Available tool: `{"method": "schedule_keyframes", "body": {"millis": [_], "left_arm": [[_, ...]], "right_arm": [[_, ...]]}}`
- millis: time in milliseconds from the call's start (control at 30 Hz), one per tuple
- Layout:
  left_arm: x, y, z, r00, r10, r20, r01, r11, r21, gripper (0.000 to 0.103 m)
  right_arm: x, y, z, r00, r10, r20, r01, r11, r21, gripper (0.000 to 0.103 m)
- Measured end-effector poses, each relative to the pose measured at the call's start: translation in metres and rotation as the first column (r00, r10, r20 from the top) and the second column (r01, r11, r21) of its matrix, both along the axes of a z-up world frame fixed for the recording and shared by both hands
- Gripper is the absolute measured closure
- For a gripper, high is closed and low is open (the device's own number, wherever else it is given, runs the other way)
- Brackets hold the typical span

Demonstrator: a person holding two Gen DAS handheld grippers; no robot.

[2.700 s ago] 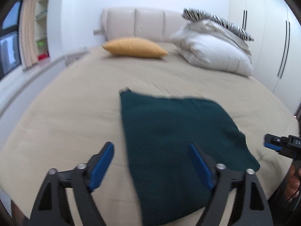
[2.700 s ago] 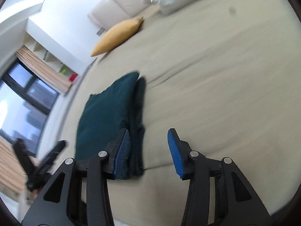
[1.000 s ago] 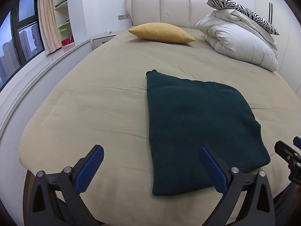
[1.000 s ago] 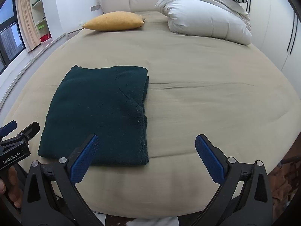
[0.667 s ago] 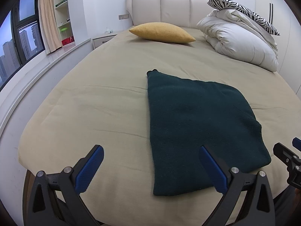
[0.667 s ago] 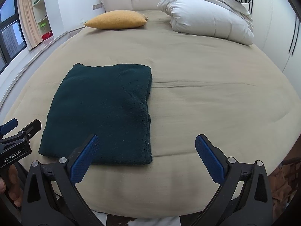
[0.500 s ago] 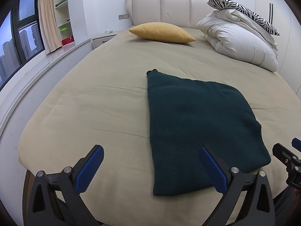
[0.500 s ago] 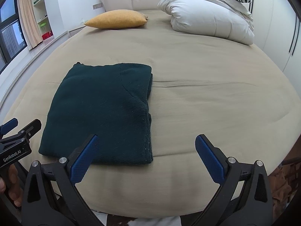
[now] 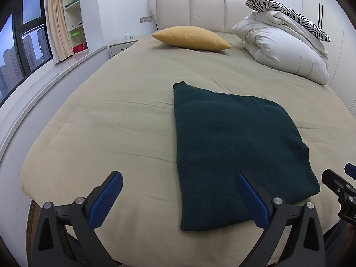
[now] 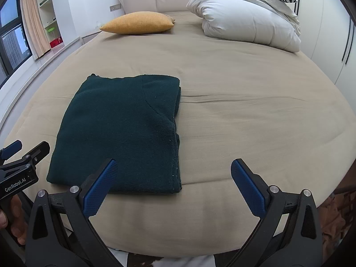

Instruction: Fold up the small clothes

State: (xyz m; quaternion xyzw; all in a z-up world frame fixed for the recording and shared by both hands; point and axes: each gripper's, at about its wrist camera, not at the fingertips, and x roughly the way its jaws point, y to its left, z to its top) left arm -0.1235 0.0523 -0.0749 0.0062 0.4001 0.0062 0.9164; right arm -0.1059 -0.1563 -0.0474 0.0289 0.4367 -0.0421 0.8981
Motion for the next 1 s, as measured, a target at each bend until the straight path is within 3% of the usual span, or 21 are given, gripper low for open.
{"method": "schedule_keyframes", "body": {"millis": [1000], "left_arm": [[0.0008,0.0003,-0.001,1.0,-0.004,0.001,0.004,1.0,0.002,0.0]], "right_arm": [[-0.0003,0.0037,-0.0015,1.0,-0.005,0.0,0.005,1.0,0.011,0.0]]}}
